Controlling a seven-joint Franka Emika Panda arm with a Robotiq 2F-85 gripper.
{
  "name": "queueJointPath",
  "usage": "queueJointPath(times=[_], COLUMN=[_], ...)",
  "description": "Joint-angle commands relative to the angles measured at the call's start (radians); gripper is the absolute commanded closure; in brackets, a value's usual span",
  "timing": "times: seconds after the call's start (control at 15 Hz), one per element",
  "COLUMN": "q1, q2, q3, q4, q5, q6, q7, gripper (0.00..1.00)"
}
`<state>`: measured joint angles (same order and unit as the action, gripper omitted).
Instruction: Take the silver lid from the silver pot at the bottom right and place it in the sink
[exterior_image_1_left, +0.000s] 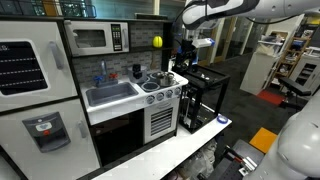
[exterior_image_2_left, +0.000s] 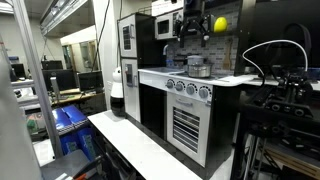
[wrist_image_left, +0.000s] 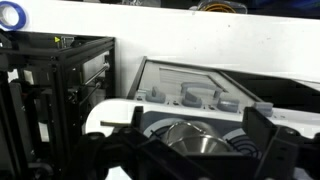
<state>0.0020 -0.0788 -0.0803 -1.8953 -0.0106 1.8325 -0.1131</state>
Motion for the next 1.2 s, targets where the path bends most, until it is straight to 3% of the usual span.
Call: queueJointPath(times=[0.0, 0.47, 1.13], q1=[-0.009, 0.001, 0.011], q2=[0.142, 0.279, 0.349], q3=[0.026, 0.039, 0.05], q4=[0.166, 0.282, 0.31], q5=[-0.043, -0.091, -0.086], q6=[0.009, 0.027, 0.078], q7=[0.061, 0.15, 0.173], gripper=[0.0, 0.0, 0.0])
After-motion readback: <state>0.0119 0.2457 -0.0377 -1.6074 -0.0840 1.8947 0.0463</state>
